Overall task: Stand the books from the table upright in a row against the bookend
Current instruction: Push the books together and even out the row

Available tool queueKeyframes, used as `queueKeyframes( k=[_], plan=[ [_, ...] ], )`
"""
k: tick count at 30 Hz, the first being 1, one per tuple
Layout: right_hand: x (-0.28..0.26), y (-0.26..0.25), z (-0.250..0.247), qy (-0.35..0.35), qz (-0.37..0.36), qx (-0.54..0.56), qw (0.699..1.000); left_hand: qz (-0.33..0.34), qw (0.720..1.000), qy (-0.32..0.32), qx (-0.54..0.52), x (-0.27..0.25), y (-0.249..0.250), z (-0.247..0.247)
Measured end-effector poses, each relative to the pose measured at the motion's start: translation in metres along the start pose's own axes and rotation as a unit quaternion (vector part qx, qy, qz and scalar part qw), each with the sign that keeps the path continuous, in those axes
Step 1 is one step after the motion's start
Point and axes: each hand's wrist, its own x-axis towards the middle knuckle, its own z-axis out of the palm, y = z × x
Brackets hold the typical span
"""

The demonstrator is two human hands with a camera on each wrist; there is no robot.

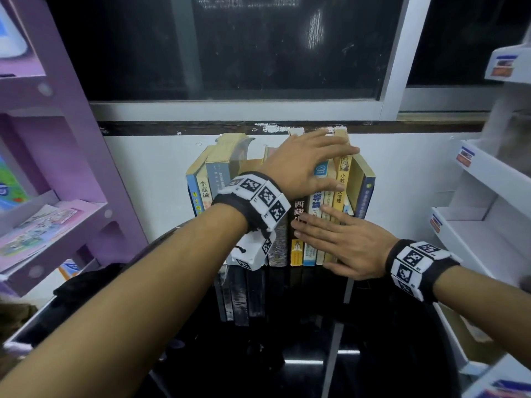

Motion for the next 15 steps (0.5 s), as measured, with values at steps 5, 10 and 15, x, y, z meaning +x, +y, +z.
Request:
queueKeyframes(
  k=[5,10,15],
  plan=[
    [0.0039,0.0049,0.0068,0.001,-0.012,0.009,1.000,-0.005,0.999,0.041,-0.034,-0.0007,-0.0062,0.0052],
    [0.0059,0.0054,0.0088,0.007,-0.017,0.010,1.000,-0.006,0.997,0.062,-0.046,-0.0008,-0.0090,0.0065],
    [0.0050,0.0032,0.0095,0.007,-0.008,0.009,1.000,0.002,0.998,0.061,-0.034,-0.0013,-0.0077,0.0054]
  ],
)
